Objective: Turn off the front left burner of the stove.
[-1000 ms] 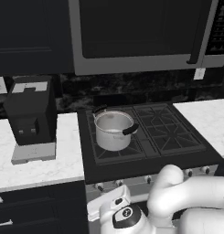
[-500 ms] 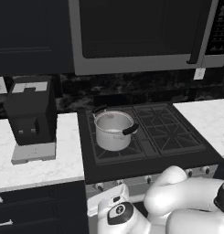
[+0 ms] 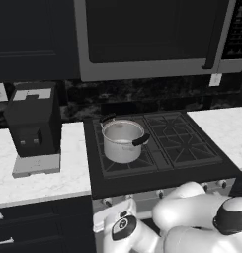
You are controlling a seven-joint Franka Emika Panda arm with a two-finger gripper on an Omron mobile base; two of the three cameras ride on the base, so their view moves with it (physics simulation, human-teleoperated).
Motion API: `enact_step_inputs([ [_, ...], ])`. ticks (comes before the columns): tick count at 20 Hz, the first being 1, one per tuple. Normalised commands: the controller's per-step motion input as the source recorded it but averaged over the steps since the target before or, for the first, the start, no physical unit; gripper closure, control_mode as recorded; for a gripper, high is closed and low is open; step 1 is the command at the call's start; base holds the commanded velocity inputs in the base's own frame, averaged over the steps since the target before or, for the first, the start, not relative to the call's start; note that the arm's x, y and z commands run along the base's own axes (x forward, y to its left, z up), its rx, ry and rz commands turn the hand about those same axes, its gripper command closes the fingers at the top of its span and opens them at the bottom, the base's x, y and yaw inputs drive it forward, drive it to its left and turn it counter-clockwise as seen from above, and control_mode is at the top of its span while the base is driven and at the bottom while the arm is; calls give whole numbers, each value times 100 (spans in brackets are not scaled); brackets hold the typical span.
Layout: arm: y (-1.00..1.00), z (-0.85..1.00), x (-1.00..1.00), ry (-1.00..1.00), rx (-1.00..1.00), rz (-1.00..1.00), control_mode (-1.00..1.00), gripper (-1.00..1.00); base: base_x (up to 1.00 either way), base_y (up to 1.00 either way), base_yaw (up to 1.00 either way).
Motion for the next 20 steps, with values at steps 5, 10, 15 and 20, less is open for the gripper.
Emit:
enact_step_inputs([
  [5,0,-7,31,0,0,0,-100,-100,0,0,0],
  [10,-2,-48,3,0,-3,1,-100,-100,0,0,0],
  [15,0,-26,0,0,-1,0,-100,-100,0,0,0],
  [20,14,0,6,0,0,0,-100,-100,0,0,0],
])
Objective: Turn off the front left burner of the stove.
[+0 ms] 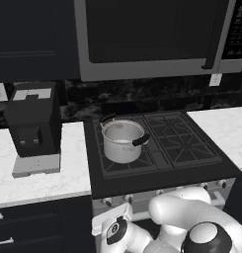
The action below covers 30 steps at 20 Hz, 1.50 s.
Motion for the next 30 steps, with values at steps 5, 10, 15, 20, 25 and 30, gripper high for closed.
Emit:
enact_step_inputs([
  [5,16,1,15,0,0,0,-100,-100,0,0,0],
  [10,0,0,31,0,0,0,-100,-100,0,0,0],
  [15,0,-7,25,0,0,1,-100,-100,0,0,0],
  [20,0,-21,9,0,0,2,-100,-100,0,0,0],
  [25,0,-7,0,0,0,2,-100,-100,0,0,0],
  [30,-15,1,0,0,3,0,-100,-100,0,0,0],
])
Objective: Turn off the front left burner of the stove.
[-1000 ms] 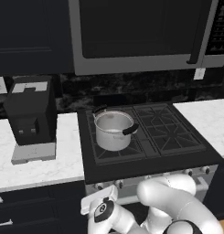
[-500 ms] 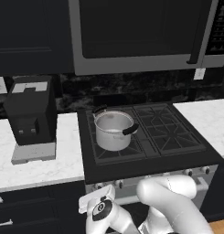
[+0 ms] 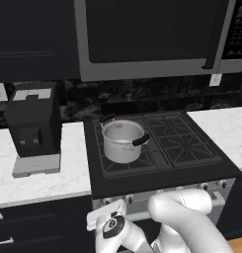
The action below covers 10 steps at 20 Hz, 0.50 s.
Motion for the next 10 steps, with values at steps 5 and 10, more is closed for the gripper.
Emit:
enact_step_inputs([
  [5,-14,0,0,0,2,0,-100,-100,0,0,0],
  [10,0,0,0,0,0,0,-100,100,0,0,0],
])
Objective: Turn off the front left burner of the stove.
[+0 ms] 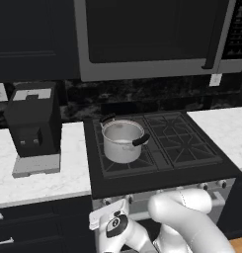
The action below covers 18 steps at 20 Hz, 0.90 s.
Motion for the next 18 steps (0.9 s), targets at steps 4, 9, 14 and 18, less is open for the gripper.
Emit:
enact_step_inputs([
  [4,0,7,1,0,0,0,-100,100,0,0,0],
  [9,-1,31,6,3,10,0,-100,100,0,0,0],
  [14,-21,41,8,15,33,-2,-100,100,0,0,0],
  [18,-41,36,1,18,49,-10,-100,100,0,0,0],
])
